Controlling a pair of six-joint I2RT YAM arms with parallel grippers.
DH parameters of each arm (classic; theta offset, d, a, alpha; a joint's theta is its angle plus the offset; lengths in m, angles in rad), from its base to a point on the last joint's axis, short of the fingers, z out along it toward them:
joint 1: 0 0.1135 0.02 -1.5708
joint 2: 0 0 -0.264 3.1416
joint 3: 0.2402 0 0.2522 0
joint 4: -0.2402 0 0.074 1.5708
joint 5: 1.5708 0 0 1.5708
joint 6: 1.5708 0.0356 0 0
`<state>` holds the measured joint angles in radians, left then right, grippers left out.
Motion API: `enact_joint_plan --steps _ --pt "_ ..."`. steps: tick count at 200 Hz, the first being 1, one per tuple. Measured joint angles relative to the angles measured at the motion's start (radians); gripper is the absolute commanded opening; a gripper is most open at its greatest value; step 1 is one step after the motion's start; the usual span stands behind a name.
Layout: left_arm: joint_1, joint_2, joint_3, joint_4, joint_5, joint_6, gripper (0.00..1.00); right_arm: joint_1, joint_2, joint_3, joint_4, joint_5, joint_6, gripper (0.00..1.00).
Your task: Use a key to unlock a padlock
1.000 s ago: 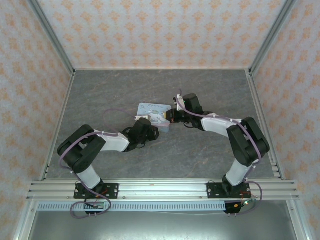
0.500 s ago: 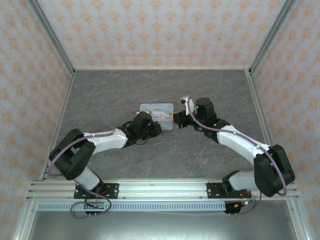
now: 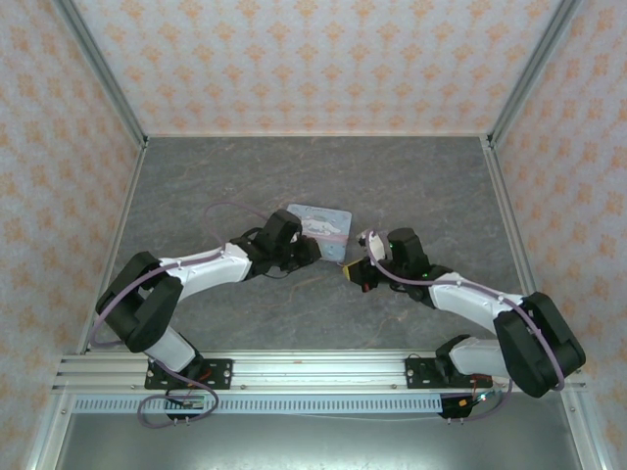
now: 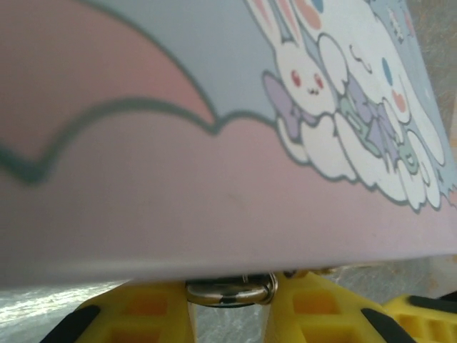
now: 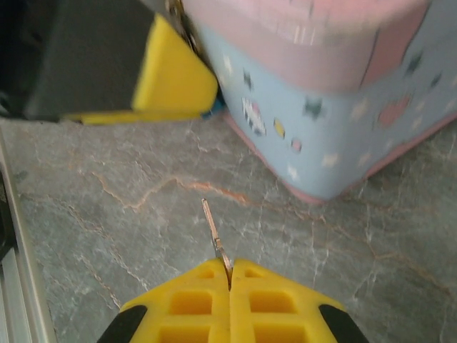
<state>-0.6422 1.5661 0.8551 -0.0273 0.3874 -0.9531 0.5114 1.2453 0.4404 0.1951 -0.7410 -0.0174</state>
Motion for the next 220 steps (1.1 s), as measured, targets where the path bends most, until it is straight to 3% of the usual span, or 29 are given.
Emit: enact_joint_plan --steps 147,220 --pt "0.004 0.009 0.028 -0.029 0.052 -0.124 0.16 0.045 0.213 -0.01 0.28 0.019 0.042 0.0" --pt "0.023 0.01 0.027 -0.021 0.108 -0.176 0.15 0.045 0.224 -0.002 0.366 0.004 0.076 0.0"
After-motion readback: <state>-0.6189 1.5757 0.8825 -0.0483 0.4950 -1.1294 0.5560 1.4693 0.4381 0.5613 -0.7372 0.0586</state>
